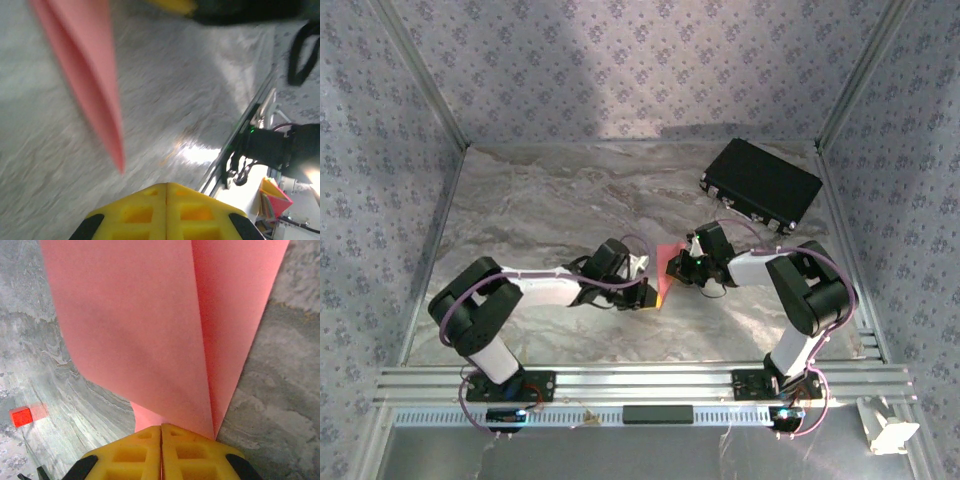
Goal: Fold a paper plane with a square sheet of paper (pick it up from the middle)
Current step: Fold the wing for the fifth time at the center of the table.
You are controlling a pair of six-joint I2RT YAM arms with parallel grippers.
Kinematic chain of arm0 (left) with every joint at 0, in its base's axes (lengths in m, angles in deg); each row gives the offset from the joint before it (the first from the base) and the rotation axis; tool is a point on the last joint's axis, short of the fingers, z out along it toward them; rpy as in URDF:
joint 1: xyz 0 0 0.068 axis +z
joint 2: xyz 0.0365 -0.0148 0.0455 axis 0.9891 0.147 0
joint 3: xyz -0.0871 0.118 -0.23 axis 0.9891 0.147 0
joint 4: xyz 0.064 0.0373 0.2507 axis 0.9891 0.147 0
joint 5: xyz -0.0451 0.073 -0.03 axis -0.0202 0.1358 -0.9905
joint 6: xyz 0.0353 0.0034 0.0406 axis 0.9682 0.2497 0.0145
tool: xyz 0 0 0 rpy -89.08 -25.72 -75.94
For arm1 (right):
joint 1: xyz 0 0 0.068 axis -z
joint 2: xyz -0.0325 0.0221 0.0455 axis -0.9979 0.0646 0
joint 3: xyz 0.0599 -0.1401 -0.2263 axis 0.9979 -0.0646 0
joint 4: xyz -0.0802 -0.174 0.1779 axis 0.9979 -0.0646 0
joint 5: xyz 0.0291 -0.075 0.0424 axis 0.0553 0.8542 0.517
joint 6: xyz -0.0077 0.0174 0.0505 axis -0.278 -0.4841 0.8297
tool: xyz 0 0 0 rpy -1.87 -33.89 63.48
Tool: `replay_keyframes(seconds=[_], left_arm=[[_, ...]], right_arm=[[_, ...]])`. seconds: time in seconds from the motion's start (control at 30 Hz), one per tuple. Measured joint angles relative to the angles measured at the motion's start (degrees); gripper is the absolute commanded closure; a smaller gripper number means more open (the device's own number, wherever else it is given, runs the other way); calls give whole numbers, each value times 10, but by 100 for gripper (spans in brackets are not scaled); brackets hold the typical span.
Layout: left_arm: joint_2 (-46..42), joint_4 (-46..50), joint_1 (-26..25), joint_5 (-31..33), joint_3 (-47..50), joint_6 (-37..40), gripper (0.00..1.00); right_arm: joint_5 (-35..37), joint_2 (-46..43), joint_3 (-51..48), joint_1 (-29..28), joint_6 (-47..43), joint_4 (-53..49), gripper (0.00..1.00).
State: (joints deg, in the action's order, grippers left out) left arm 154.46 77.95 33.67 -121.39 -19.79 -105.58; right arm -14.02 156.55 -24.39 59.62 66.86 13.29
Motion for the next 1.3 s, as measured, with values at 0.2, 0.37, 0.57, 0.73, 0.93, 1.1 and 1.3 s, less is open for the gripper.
replay_keyframes(seconds=[0.2, 0.37, 0.57, 0.73, 0.93, 1.1, 1.3], left_arm=[[67, -17, 2, 2, -83, -4, 94], [111, -24, 2, 15, -90, -15, 94], [131, -17, 2, 31, -111, -12, 94], [138, -16, 2, 35, -119, -4, 94], [156, -1, 2, 41, -118, 7, 94], [156, -9, 2, 45, -105, 18, 94], [134, -31, 0, 56, -70, 22, 95]], right_arm=[[0, 0, 0, 0, 0, 0, 90], [0, 0, 0, 0, 0, 0, 90], [0, 0, 0, 0, 0, 0, 90], [0, 0, 0, -1, 0, 0, 90], [2, 0, 0, -1, 0, 0, 90], [2, 0, 0, -1, 0, 0, 90], [2, 0, 0, -1, 0, 0, 90]])
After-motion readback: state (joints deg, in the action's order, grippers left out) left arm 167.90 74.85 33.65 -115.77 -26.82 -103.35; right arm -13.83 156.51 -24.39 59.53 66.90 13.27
